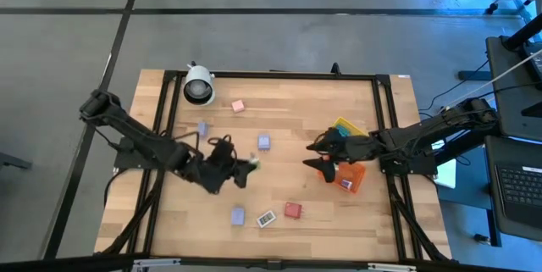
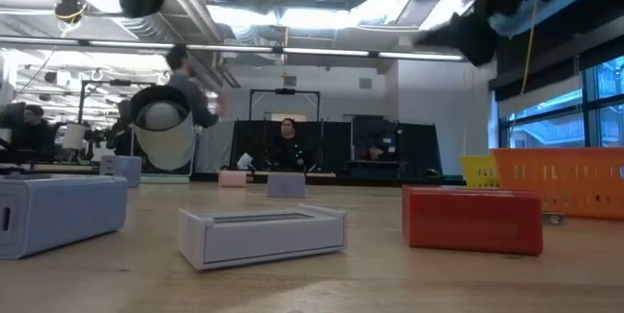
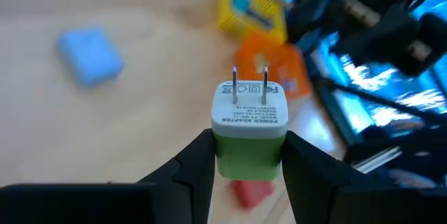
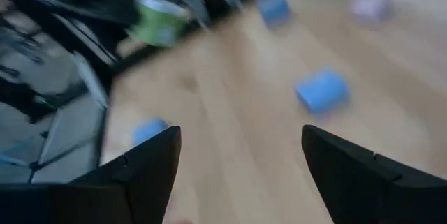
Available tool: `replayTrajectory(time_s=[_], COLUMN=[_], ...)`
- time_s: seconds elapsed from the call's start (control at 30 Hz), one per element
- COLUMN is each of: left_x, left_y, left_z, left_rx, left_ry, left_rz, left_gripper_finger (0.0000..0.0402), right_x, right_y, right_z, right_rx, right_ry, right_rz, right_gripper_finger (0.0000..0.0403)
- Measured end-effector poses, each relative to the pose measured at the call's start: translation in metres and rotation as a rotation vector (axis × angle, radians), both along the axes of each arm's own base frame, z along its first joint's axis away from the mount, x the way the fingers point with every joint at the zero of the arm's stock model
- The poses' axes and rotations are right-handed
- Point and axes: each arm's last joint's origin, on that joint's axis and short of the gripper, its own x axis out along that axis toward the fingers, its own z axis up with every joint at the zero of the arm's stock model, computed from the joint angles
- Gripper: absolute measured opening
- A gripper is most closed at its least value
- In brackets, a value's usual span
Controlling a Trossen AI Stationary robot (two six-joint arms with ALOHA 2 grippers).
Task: Pick & Place Office items
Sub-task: Put the green charger adapter into the orange basket
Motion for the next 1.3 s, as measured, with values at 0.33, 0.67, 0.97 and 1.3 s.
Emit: replayTrajectory(time_s=[0.33,0.67,0.97,1.3], left_x=[0.029,0.036,0.044,0.045], left_y=[0.024,0.041,0.062,0.065], left_z=[0.041,0.055,0.056,0.056], left_rx=[0.154,0.179,0.069,0.046], left_ry=[-0.325,-0.453,-0.487,-0.498], left_rz=[-0.073,-0.040,-0.154,-0.191], left_gripper_finger=[0.0134,0.0134,0.0134,0.0134], right_x=[0.009,0.011,0.027,0.045], right_y=[0.003,0.004,0.009,0.013], right_z=[0.035,0.056,0.090,0.100], right_rx=[-0.129,-0.352,-0.620,-0.768], right_ry=[-0.364,-0.454,-0.469,-0.367], right_rz=[0.064,0.108,0.149,0.202], right_gripper_finger=[0.0300,0.0300,0.0300,0.0300])
